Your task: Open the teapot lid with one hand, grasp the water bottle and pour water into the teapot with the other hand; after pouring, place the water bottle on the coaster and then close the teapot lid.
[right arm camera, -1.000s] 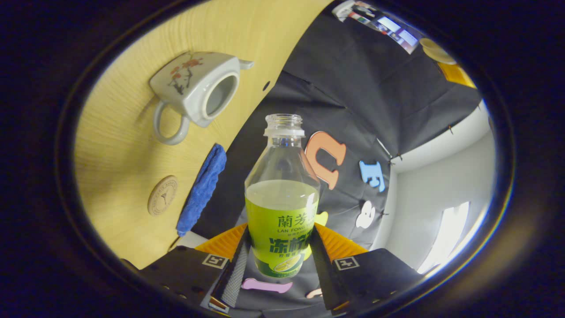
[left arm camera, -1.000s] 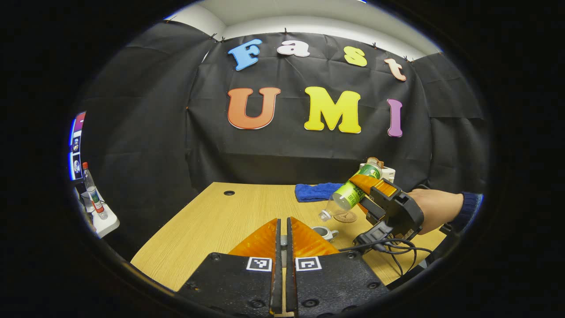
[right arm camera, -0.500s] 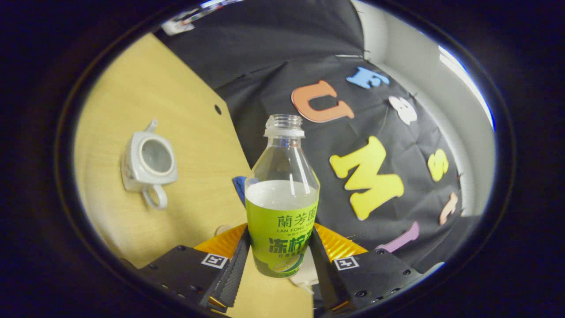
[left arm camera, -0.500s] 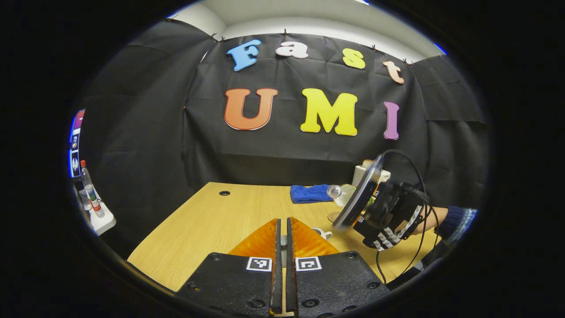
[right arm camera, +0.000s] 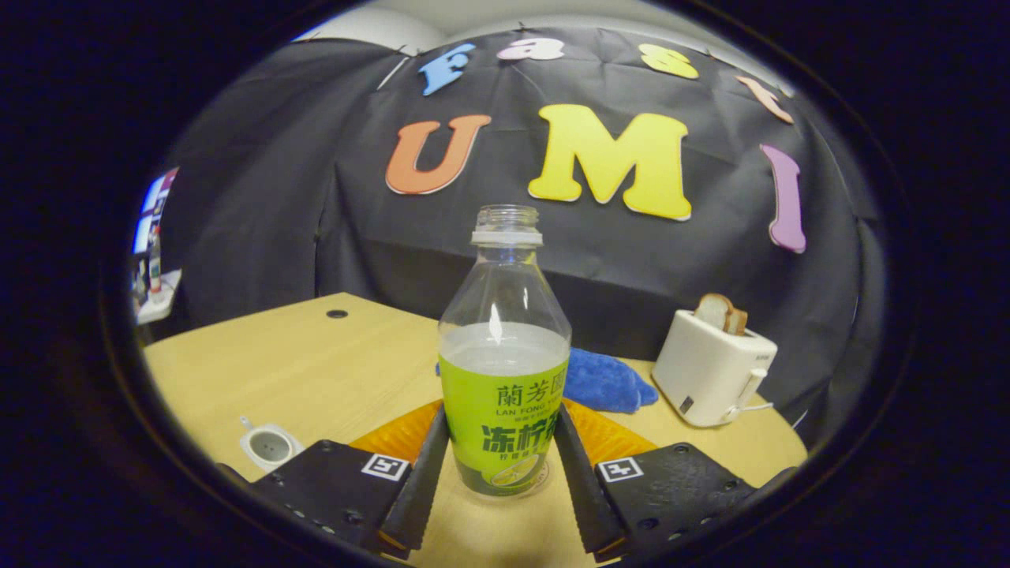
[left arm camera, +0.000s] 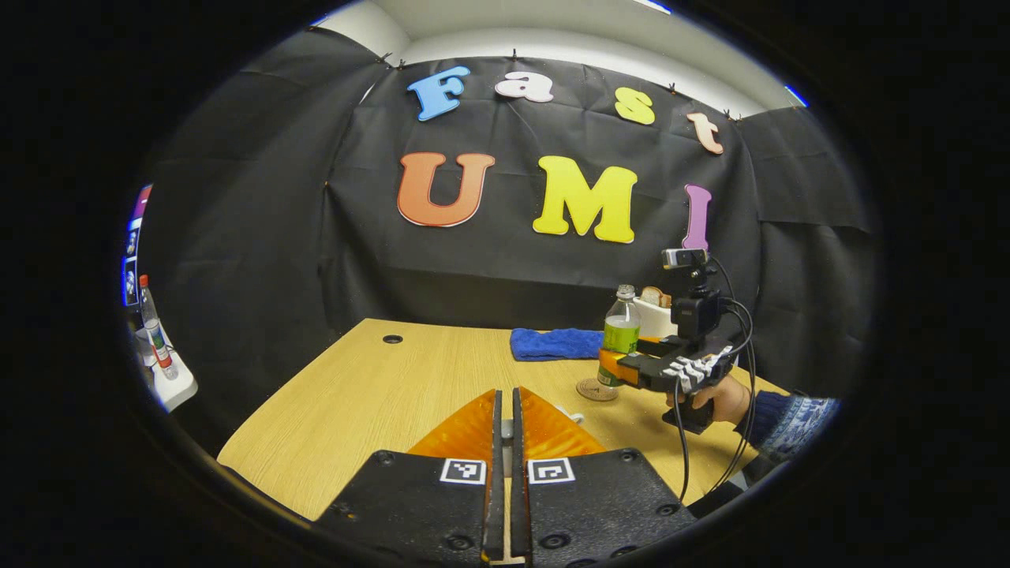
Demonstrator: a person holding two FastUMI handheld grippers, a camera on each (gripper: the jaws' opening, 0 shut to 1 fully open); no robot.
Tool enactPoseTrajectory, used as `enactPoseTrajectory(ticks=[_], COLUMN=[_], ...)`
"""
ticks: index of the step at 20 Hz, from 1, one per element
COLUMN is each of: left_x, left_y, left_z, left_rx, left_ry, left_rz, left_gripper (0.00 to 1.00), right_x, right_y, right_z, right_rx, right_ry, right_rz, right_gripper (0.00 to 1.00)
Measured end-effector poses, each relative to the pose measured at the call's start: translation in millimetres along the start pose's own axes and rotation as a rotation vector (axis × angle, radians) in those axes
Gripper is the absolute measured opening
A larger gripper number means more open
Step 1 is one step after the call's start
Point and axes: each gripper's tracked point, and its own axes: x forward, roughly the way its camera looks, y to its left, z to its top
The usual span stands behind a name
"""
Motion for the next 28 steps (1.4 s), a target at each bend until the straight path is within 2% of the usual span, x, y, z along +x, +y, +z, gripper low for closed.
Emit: enactPoseTrajectory(ticks=[2, 4, 7, 15, 18, 23, 28], left_x=[2, 5, 8, 13, 14, 17, 21], left_y=[0, 1, 8, 8, 7, 0, -6], left_z=[-2, -5, -9, -13, -16, -16, -10], left_rx=[0.011, 0.017, 0.026, 0.031, 0.041, 0.056, 0.032], left_ry=[0.006, 0.016, 0.034, 0.048, 0.055, 0.052, 0.031], left_rz=[0.008, 0.02, 0.044, 0.05, 0.056, 0.055, 0.06], left_gripper=[0.05, 0.05, 0.05, 0.05, 0.06, 0.05, 0.05], right_x=[13, 24, 39, 49, 48, 31, -13], right_y=[-10, -23, -29, -22, -28, -27, -26], right_z=[-6, -15, -28, -25, -32, -40, -37], right_rx=[0.087, 0.123, 0.112, 0.041, 0.009, 0.016, 0.053], right_ry=[0.02, 0.038, 0.059, 0.028, 0.05, 0.08, 0.034], right_rz=[-0.003, -0.027, -0.037, -0.043, -0.059, -0.017, 0.038], right_gripper=[0.73, 0.72, 0.72, 0.73, 0.77, 0.95, 0.95])
